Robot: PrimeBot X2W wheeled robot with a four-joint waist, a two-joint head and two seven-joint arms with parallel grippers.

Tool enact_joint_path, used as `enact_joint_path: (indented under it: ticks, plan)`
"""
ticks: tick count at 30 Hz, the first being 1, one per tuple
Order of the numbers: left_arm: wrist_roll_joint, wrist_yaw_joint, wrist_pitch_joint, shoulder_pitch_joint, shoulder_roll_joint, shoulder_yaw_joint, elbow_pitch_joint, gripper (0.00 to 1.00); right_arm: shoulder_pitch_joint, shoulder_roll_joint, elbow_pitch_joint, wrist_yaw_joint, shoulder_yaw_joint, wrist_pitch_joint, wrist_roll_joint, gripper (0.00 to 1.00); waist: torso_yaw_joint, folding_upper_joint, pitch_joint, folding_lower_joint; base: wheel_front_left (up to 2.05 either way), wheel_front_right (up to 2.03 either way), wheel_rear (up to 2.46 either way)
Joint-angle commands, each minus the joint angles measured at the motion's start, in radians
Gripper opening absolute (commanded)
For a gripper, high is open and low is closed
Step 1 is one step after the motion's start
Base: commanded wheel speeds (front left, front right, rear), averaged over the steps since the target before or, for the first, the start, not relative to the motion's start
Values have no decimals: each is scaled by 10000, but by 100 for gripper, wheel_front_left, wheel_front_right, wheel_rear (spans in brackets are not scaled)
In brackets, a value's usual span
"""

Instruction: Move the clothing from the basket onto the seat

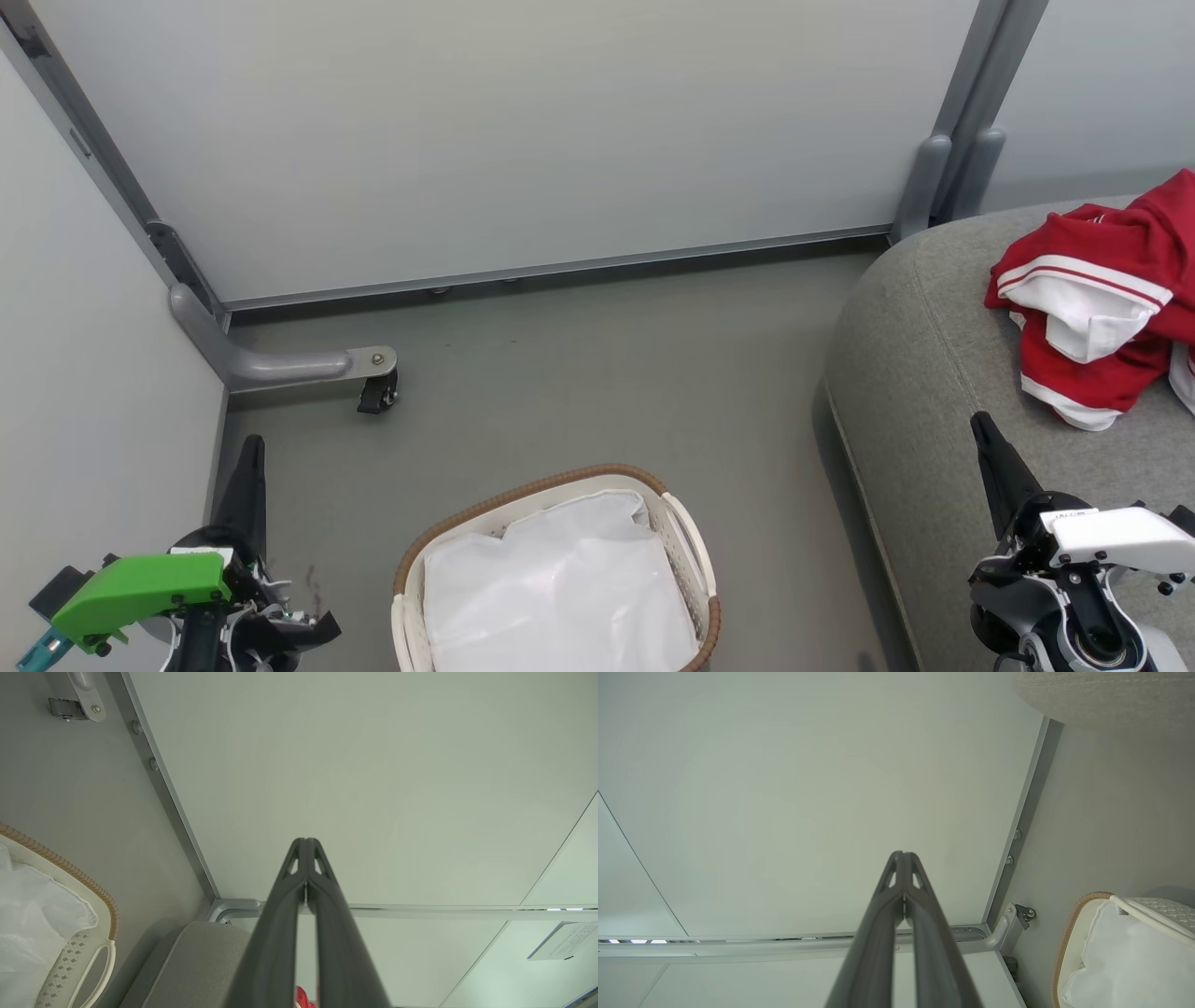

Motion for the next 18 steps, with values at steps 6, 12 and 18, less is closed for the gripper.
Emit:
enact_joint_path:
  ticks: [6,12,18]
  plan:
    - [-26,-36,32,-101,66,21,-10,0,116,-58,-18,-3,-18,19,30,0,0,0,0,0,0,0,0]
    - [-26,-36,32,-102,66,20,-11,0,116,-59,-18,-3,-18,19,30,0,0,0,0,0,0,0,0]
    - [-26,-36,31,-102,66,20,-6,0,116,-59,-18,-3,-18,19,31,0,0,0,0,0,0,0,0]
